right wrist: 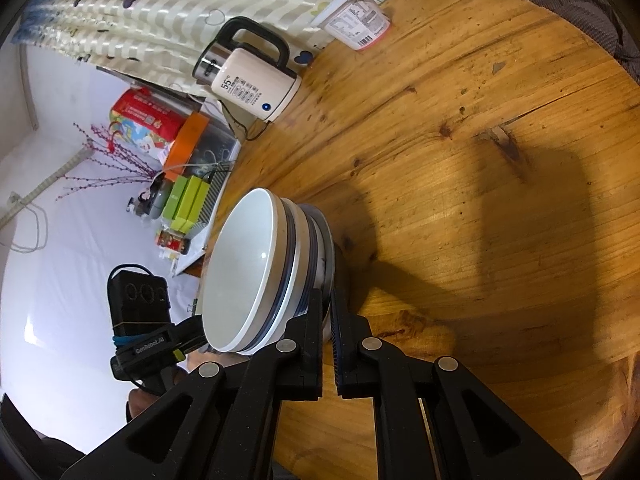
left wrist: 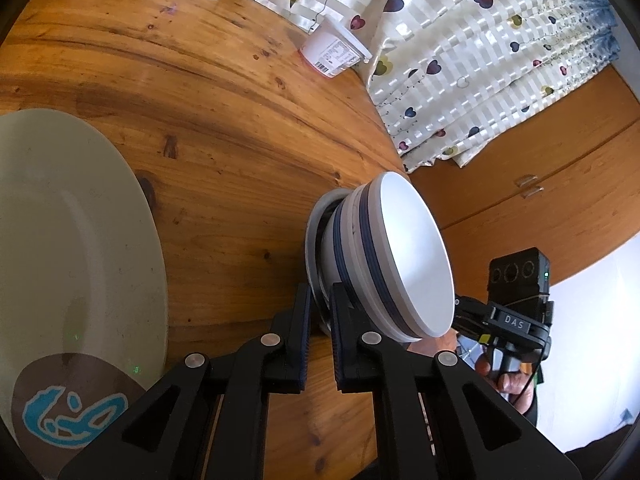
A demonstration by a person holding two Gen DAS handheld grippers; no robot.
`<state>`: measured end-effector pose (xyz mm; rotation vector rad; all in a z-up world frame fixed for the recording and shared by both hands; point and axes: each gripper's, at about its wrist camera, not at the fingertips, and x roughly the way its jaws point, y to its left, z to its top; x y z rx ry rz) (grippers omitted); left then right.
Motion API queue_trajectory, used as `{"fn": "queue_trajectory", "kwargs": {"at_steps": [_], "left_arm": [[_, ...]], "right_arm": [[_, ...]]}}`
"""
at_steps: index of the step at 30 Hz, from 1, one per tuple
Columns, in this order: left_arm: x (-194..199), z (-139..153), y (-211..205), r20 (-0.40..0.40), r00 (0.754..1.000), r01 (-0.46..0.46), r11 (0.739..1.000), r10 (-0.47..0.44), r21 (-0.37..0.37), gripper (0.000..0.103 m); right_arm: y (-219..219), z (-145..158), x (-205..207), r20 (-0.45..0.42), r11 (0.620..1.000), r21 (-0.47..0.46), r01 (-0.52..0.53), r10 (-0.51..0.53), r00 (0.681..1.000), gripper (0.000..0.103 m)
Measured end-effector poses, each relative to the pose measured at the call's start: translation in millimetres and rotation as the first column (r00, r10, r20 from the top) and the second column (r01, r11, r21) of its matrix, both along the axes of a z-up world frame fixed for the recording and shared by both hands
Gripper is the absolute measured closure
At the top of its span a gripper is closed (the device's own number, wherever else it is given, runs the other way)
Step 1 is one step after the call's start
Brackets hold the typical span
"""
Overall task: Organize plates and bowls
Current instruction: 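Lower the nested bowls onto the beige plate stack with the right gripper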
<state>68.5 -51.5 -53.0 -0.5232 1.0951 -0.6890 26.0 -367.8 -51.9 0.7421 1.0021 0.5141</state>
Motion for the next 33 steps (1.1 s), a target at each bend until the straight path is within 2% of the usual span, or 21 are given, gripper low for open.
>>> {"fn": "queue_trajectory", "kwargs": {"at_steps": [15, 33], "left_arm": [[0.1, 10.5, 0.7, 0.031, 1.0, -0.004, 1.0, 0.004, 0.01, 0.095], [-4.4, 27.4, 23.3, 0.061, 0.997, -0.046, 0.999, 0.045, 0.016, 0.095]], "right_arm": [[-0.7, 5.9, 2.4, 0.014, 1.0, -0.005, -0.004, 0.004, 1.0, 0.097], [23.8, 20.2, 16.3, 0.043, 0.999, -0.014, -0.047, 0.048, 0.998, 0.097]]}}
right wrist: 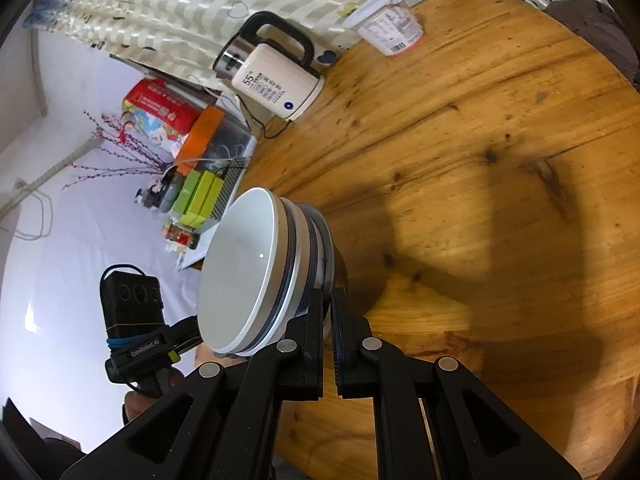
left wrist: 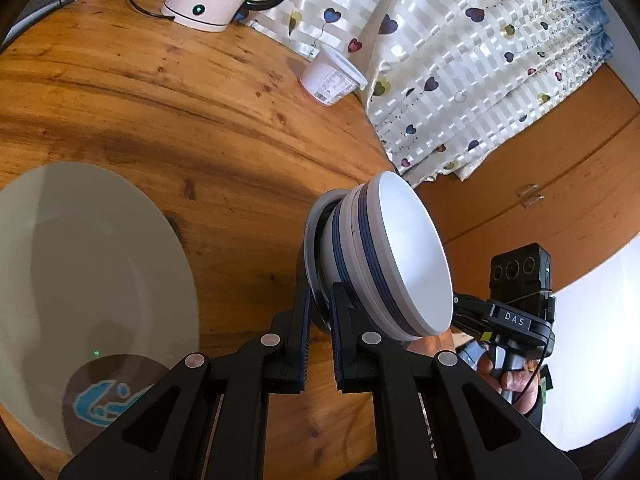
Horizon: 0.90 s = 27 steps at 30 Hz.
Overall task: Organize plates and bowls
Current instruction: 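Lower the nested bowls onto the beige plate stack with the right gripper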
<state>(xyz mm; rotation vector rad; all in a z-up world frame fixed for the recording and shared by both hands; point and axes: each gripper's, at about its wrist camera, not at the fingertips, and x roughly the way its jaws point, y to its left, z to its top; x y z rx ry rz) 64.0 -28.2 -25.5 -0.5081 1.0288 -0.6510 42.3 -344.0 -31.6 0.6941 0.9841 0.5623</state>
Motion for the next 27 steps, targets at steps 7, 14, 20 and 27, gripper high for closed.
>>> {"fn": "queue_trajectory", "kwargs": {"at_steps": [7, 14, 20, 27], "left_arm": [[-2.4, 8.3, 13.3, 0.013, 1.0, -0.028, 1.0, 0.028, 0.002, 0.095], [-4.9, 15.3, 28.8, 0.025, 0.998, -0.058, 0.998, 0.058, 0.008, 0.095], [-9.0, 18.3, 43.9, 0.03, 0.995, -0.091, 0.996, 0.09, 0.011, 0.095], [-14.9, 20.5, 62.4, 0.036, 0.991, -0.131, 0.991, 0.131, 0.015, 0.095]], "right_arm": [[15.1, 7.9, 8.1, 0.015, 1.0, -0.004, -0.03, 0.03, 0.999, 0.097], [30.8, 13.6, 16.0, 0.025, 0.998, -0.006, -0.06, 0.06, 0.998, 0.097], [46.0, 16.4, 20.9, 0.028, 0.996, -0.011, -0.091, 0.091, 0.995, 0.097], [65.9, 18.6, 27.4, 0.028, 0.992, -0.017, -0.129, 0.129, 0.991, 0.097]]}}
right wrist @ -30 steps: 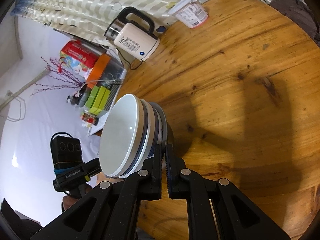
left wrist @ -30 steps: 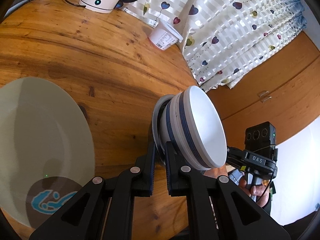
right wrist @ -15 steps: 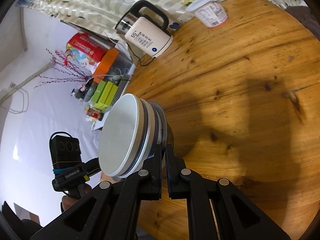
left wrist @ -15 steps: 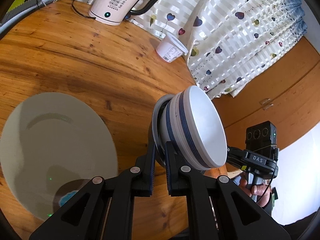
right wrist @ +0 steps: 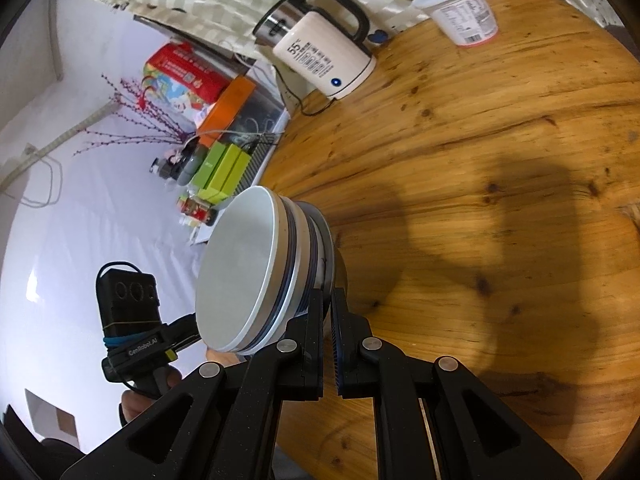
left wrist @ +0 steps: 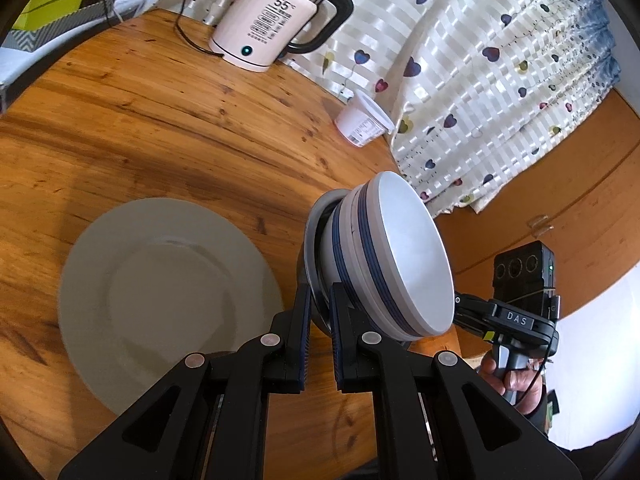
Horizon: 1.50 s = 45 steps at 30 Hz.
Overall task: Organize plates and bowls
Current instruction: 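Lower the nested bowls onto the beige plate stack with the right gripper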
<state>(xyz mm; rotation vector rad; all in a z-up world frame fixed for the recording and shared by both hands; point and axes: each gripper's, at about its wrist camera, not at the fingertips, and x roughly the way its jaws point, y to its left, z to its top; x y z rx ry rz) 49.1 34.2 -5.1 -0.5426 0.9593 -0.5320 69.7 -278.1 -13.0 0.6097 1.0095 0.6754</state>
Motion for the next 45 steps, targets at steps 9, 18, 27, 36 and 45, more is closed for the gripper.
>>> {"fn": "queue_trajectory", "kwargs": {"at_steps": [9, 18, 27, 36, 45], "left_arm": [[-8.2, -2.6, 25.9, -0.004, 0.999, -0.054, 0.999, 0.054, -0.001, 0.095], [-17.0, -7.9, 52.4, -0.014, 0.993, -0.117, 0.993, 0.117, -0.001, 0.095], [-25.3, -8.6, 69.5, -0.018, 0.987, -0.157, 0.988, 0.157, 0.004, 0.095], [-30.6, -11.9, 80.9, -0.027, 0.982, -0.189, 0.982, 0.189, 0.009, 0.095], [-34.9, -16.1, 88.7, -0.042, 0.976, -0.213, 0.977, 0.213, 0.017, 0.095]], "right_arm": [[30.3, -0.6, 9.5, -0.011, 0.999, -0.01, -0.05, 0.05, 0.999, 0.097], [64.6, -1.3, 16.3, -0.018, 0.993, -0.021, -0.113, 0.112, 0.993, 0.097], [88.2, -0.8, 21.9, -0.018, 0.988, -0.027, -0.153, 0.153, 0.988, 0.097], [104.5, -4.7, 26.9, -0.031, 0.982, -0.031, -0.184, 0.183, 0.983, 0.097], [117.0, -11.2, 28.9, -0.05, 0.977, -0.043, -0.207, 0.205, 0.978, 0.097]]}}
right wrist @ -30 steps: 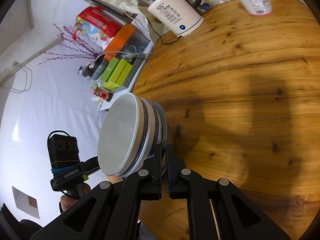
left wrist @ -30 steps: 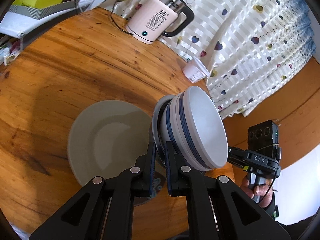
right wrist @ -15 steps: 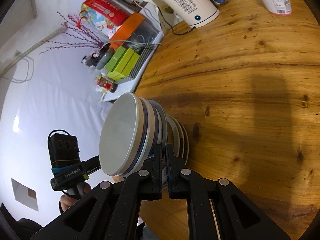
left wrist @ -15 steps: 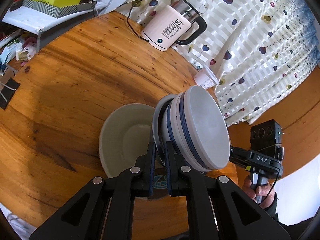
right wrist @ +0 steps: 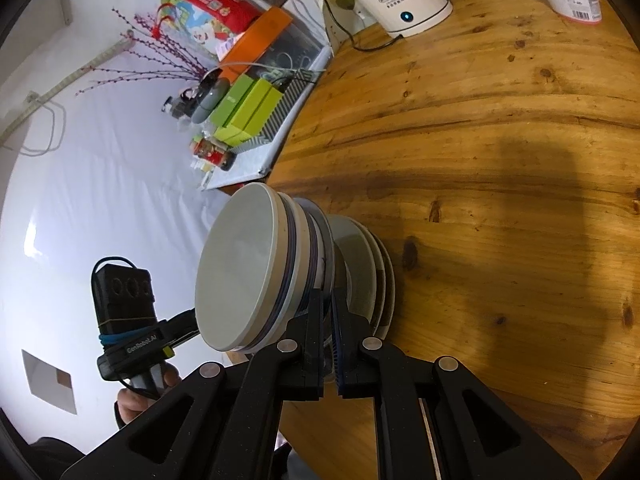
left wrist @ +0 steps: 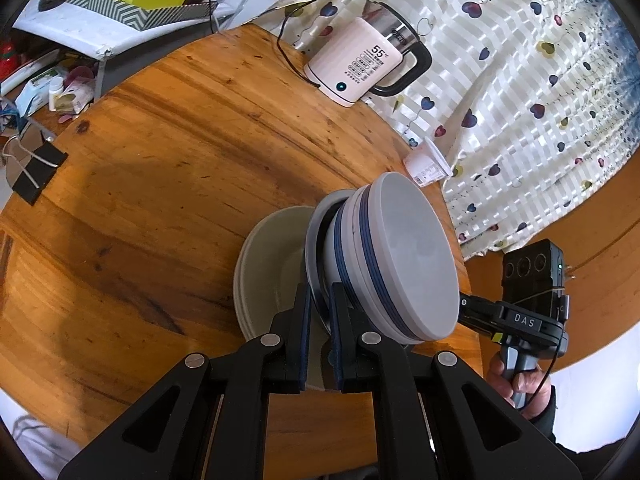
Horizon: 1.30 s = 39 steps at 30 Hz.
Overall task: Organize plates and bowls
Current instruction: 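Lower the nested bowls onto the beige plate stack with the right gripper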
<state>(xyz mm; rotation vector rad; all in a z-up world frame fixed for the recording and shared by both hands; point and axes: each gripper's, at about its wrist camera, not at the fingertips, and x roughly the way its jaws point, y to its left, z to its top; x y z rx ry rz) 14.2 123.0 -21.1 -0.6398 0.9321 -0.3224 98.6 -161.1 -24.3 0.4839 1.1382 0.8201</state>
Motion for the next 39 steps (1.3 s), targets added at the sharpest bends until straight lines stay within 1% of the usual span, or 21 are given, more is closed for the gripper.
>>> {"fn": "queue_trajectory", "kwargs": {"at_steps": [8, 39], "left_arm": [[-2.7, -4.4, 4.2, -0.01, 1.0, -0.014, 1.0, 0.014, 0.002, 0.095], [-2.4, -6.5, 4.4, -0.013, 1.0, -0.028, 0.999, 0.028, -0.027, 0.095]], "right_arm": [[8.3, -4.4, 0.4, -0.014, 1.0, -0.018, -0.01, 0.01, 1.0, 0.097], [9.0, -5.9, 4.1, -0.012, 0.999, -0.033, -0.013, 0.013, 1.0, 0.096]]}}
